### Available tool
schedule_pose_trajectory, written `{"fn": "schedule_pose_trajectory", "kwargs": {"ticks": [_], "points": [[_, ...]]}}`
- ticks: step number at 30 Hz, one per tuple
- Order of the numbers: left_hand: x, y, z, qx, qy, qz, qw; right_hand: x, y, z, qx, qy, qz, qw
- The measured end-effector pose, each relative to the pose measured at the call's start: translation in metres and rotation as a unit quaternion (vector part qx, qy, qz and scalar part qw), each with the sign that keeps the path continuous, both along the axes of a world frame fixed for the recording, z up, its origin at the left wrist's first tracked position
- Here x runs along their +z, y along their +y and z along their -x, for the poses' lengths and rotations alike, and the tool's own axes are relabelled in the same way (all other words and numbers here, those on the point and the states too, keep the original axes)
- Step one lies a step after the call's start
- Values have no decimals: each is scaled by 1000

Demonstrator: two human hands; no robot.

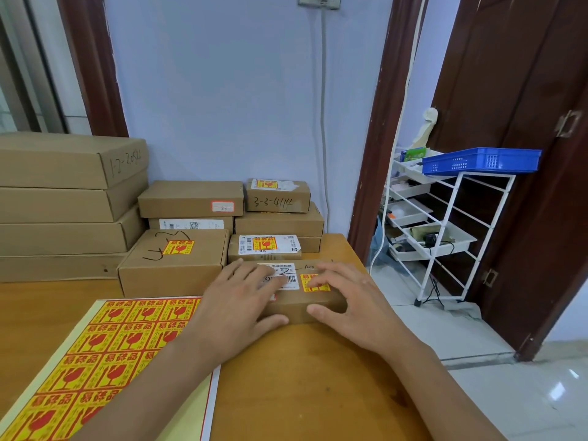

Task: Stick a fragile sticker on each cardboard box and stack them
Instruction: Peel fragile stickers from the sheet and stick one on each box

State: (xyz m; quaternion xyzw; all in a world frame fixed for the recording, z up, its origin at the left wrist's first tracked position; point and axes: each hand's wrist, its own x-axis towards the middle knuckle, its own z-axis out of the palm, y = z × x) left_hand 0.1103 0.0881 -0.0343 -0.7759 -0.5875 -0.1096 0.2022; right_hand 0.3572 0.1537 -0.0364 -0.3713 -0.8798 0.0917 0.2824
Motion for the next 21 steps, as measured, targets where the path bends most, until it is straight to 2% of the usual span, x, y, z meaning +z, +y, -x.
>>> {"fn": "schedule_pose_trajectory", "kwargs": {"ticks": [12, 21], "points": [[-8, 0, -1, 33, 6, -30, 999, -4, -1, 9, -25, -28, -9, 999], [-9, 2, 6, 0, -56, -31, 998, -10, 5, 13, -20, -4, -11, 1000]]}}
